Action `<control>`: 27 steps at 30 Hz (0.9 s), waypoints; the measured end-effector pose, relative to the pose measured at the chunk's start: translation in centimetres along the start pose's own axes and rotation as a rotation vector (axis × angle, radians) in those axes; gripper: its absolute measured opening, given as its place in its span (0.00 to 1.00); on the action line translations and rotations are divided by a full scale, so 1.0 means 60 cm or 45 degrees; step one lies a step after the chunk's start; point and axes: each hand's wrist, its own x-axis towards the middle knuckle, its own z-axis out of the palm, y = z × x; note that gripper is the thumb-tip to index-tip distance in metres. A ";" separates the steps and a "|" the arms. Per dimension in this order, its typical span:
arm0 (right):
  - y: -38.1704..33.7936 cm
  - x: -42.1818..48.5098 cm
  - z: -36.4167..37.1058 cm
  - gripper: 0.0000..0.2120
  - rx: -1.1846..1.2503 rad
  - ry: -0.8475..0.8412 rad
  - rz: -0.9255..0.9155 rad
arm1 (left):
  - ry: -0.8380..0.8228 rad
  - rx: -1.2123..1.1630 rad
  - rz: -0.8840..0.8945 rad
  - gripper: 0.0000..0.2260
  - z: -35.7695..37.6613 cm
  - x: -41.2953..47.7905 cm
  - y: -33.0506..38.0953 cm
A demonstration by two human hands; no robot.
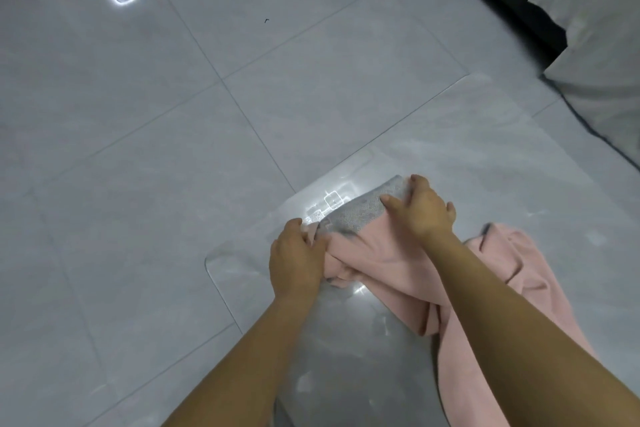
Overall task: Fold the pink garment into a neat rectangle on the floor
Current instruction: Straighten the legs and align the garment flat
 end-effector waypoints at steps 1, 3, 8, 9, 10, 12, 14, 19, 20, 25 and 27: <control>-0.002 0.002 -0.001 0.29 0.000 -0.036 0.008 | -0.030 0.030 -0.013 0.18 0.001 -0.001 -0.001; -0.008 0.003 -0.006 0.17 -0.012 -0.035 -0.009 | -0.036 0.032 -0.056 0.11 -0.001 0.003 -0.002; -0.027 -0.004 -0.033 0.13 0.270 0.158 -0.120 | 0.182 -0.232 -0.204 0.07 -0.036 0.024 0.038; -0.033 -0.003 -0.042 0.11 0.331 0.187 -0.161 | 0.240 -0.276 -0.199 0.07 -0.044 0.028 0.050; -0.041 -0.002 -0.052 0.10 0.385 0.213 -0.204 | 0.289 -0.317 -0.188 0.08 -0.052 0.033 0.063; -0.060 0.004 -0.077 0.10 0.465 0.262 -0.268 | 0.378 -0.416 -0.157 0.10 -0.068 0.041 0.089; -0.083 0.010 -0.106 0.11 0.538 0.319 -0.296 | 0.459 -0.540 -0.107 0.10 -0.085 0.049 0.115; -0.132 0.020 -0.182 0.10 0.767 0.434 -0.309 | 0.555 -0.704 0.035 0.08 -0.126 0.055 0.166; -0.139 0.023 -0.193 0.10 0.796 0.446 -0.302 | 0.562 -0.716 0.043 0.07 -0.132 0.056 0.174; -0.201 0.029 -0.258 0.10 0.874 0.502 -0.408 | 0.662 -0.808 0.082 0.04 -0.197 0.084 0.225; -0.227 0.032 -0.282 0.11 0.869 0.529 -0.456 | 0.703 -0.836 0.112 0.04 -0.228 0.100 0.244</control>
